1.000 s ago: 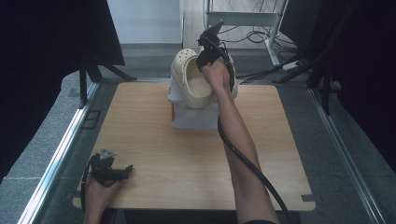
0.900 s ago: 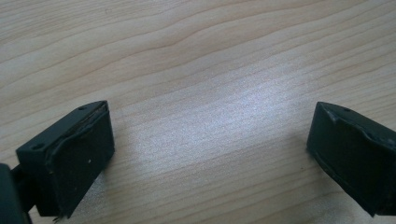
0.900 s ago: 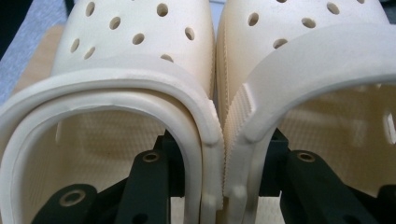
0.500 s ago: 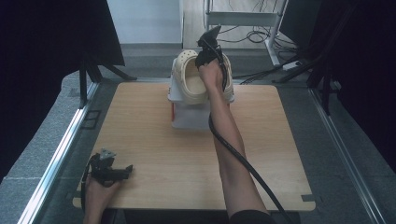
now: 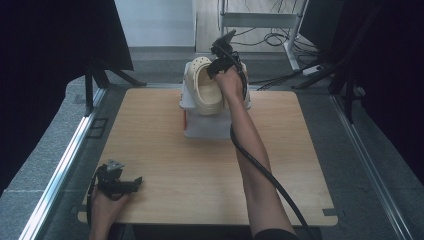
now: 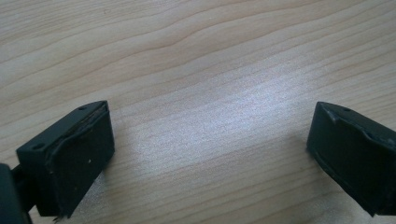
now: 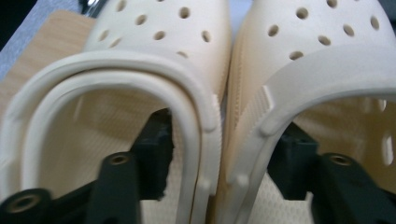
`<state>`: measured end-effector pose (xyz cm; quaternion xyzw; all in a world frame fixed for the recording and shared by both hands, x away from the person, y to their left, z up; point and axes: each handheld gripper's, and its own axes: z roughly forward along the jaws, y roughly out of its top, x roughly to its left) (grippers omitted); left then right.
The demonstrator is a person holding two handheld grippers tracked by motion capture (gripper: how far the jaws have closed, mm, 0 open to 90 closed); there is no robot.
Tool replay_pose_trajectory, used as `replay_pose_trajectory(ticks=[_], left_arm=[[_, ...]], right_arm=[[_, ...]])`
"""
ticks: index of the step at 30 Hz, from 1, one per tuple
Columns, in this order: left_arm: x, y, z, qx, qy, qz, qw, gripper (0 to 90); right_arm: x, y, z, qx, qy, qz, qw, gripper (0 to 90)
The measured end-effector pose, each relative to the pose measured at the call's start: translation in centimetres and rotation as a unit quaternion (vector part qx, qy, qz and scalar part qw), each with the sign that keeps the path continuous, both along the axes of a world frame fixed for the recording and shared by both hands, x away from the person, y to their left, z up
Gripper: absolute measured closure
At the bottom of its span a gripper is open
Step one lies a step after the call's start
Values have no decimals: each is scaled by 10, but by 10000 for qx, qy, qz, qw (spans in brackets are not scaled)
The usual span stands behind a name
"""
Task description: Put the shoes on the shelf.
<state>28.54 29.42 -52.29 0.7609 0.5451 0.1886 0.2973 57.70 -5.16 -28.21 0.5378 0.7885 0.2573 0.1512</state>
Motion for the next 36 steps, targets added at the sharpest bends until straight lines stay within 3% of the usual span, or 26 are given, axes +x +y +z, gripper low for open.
replay_pose_trajectory(ticks=[6,16,26,36], left_arm=[[0,0,0,3,11,-7,10000,7],[0,0,0,5,3,-1,10000,7],[0,0,0,1,10,-6,10000,7],[0,0,0,2,10,-6,10000,7]], right_arm=[[-9,-2,7,-203,-103,355,9991,310],[-25,-4,12,-453,-293,773,9956,243],[-46,-15,19,-397,-446,1107,9921,211],[-70,-29,15,-297,-422,1447,9881,152]])
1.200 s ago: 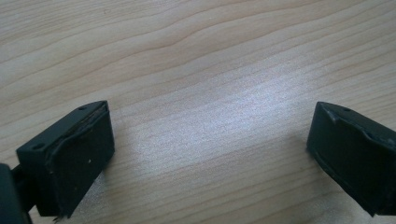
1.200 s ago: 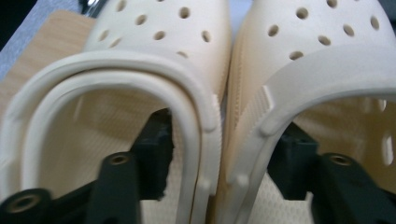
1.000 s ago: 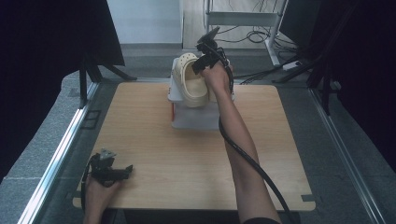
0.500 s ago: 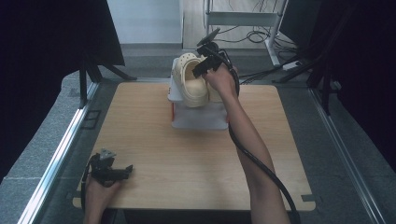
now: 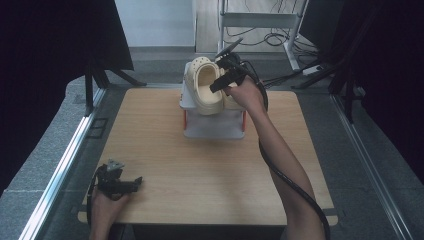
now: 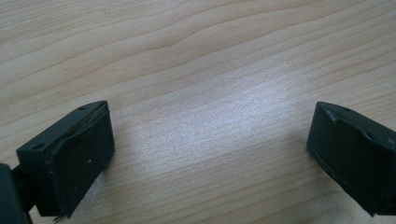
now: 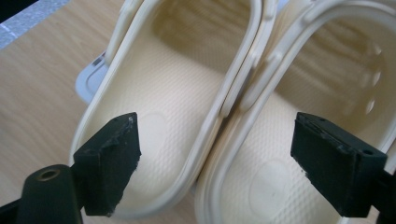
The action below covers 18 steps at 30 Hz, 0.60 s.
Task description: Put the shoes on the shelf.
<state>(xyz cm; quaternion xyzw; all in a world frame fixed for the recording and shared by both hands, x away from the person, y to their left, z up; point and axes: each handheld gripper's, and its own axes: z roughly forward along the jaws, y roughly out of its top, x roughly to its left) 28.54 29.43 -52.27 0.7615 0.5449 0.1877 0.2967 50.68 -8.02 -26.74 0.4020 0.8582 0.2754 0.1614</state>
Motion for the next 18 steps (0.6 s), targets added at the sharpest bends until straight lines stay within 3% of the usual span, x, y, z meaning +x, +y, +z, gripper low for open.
replay_pose_trajectory(ticks=[18], left_arm=[[0,-1,0,0,-19,34,10000,8]], right_arm=[[-54,-14,-11,21,-148,561,9983,123]])
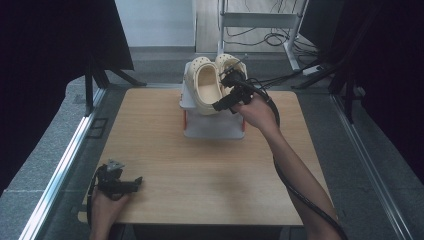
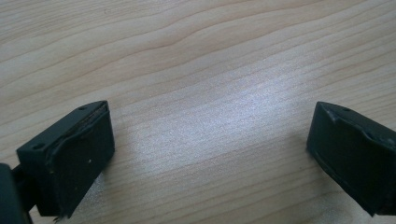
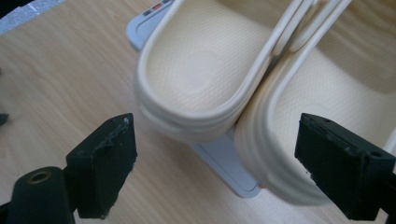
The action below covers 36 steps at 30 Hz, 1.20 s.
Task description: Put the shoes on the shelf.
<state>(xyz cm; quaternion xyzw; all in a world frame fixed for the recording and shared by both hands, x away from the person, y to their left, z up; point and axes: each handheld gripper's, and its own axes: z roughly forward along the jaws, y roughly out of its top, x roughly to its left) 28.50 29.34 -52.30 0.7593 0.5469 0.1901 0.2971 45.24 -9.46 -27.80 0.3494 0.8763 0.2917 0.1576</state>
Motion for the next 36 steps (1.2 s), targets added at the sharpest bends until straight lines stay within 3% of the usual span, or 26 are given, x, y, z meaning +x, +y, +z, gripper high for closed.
replay_pose_trajectory(ticks=[11,18,28,36], left_arm=[[0,-1,0,4,-5,-5,10000,7],[0,-1,0,2,-5,-7,10000,7],[0,0,0,18,4,-20,10000,7],[0,-1,0,13,4,-13,10000,7]], right_arm=[[-37,-16,-4,78,31,241,9997,123],[-59,-38,-17,82,78,286,9995,125],[-73,-62,-35,89,22,222,9997,127],[-85,-93,-54,102,-48,21,9999,127]])
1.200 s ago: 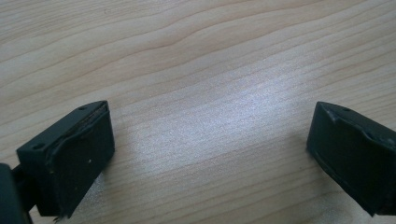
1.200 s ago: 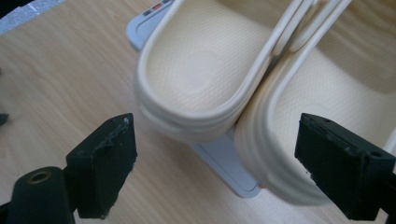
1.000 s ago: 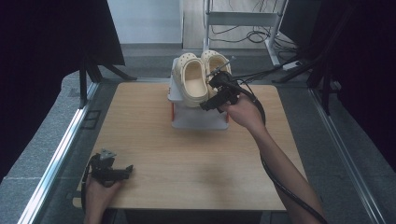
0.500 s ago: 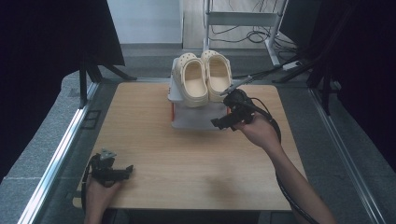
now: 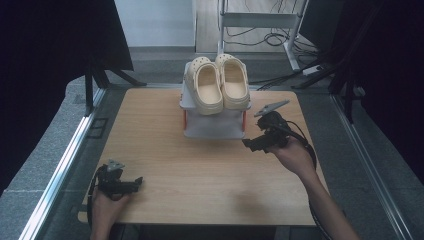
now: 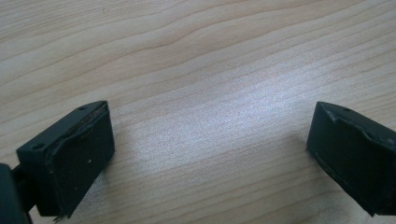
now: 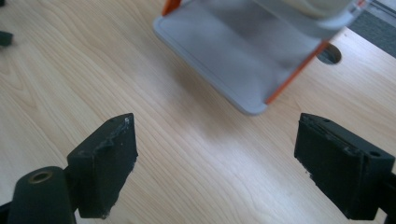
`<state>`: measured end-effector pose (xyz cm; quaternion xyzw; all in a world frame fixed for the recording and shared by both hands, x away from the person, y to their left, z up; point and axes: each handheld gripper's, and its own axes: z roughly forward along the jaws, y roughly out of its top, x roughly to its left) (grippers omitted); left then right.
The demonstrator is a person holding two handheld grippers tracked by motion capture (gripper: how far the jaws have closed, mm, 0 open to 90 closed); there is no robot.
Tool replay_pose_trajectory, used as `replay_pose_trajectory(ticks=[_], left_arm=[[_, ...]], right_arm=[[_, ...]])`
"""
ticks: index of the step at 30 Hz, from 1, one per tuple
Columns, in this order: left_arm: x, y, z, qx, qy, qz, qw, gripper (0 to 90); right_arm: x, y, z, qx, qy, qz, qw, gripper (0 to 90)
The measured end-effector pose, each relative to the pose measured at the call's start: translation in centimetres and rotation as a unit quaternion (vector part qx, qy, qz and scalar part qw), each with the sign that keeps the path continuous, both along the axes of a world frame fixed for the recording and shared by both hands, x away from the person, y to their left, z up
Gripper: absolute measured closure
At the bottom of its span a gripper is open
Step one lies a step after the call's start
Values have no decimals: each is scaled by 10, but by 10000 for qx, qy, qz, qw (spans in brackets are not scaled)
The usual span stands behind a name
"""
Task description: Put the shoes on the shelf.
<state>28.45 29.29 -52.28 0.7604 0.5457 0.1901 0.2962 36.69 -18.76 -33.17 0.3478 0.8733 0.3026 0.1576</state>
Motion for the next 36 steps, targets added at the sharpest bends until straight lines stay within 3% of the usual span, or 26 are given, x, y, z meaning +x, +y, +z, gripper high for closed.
replay_pose_trajectory(ticks=[10,19,20,21,22,30,31,32,34,36], left_arm=[[0,0,0,2,-7,-2,10000,8],[0,0,0,11,12,6,10000,7],[0,0,0,10,11,7,10000,7],[0,0,0,12,13,7,10000,7],[0,0,0,-13,1,10,10000,8],[0,0,0,-3,3,17,10000,8],[0,0,0,-3,3,17,10000,8],[0,0,0,0,6,16,10000,8],[0,0,0,2,3,12,10000,8],[0,0,0,-2,4,22,10000,8]], right_arm=[[-15,-31,-28,83,-41,-237,9997,83],[-28,-38,-66,89,-18,-354,9993,40],[-31,-38,-80,100,-22,-339,9994,38],[-31,-38,-80,100,-22,-339,9994,38],[-32,-39,-94,188,-11,-356,9992,37],[-32,-47,-157,329,117,-571,9978,46],[-32,-47,-157,329,117,-571,9978,46],[-32,-48,-170,426,190,-656,9968,47],[-33,-50,-180,459,223,-738,9960,38],[-34,-51,-186,481,21,-776,9958,21]])
